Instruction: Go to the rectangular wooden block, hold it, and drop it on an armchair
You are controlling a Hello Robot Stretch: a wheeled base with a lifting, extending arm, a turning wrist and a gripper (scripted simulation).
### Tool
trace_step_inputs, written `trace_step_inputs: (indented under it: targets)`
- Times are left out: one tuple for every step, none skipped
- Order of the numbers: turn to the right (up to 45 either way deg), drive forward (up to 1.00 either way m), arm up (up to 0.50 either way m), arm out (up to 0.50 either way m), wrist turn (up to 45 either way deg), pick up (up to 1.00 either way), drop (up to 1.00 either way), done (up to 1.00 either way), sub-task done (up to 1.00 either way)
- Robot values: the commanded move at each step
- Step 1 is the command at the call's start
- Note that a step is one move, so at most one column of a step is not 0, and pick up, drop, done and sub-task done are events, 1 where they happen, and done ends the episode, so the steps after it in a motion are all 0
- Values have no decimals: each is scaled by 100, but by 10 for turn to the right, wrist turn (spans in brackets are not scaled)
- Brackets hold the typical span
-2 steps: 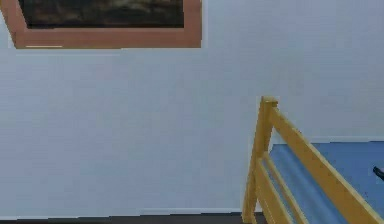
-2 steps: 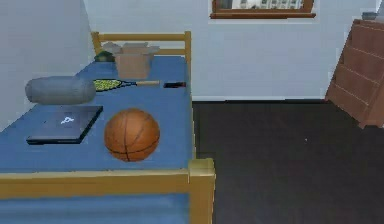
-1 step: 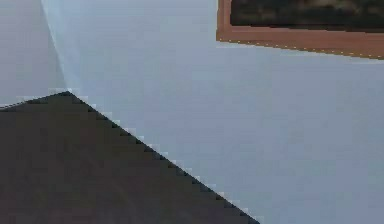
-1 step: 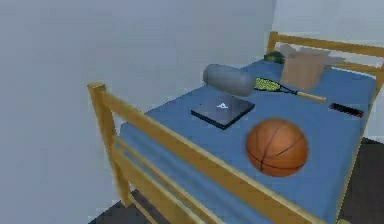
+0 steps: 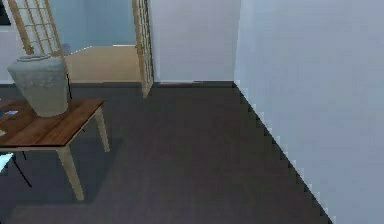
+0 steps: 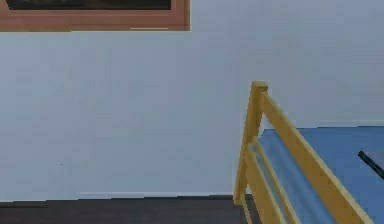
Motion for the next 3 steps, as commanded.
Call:
trace_step_inputs:
  targets:
    - [0,20,0,0,0,0,0,0,0]
    - [-450,0,0,0,0,0,0,0,0]
    - [-60,0,0,0,0,0,0,0,0]
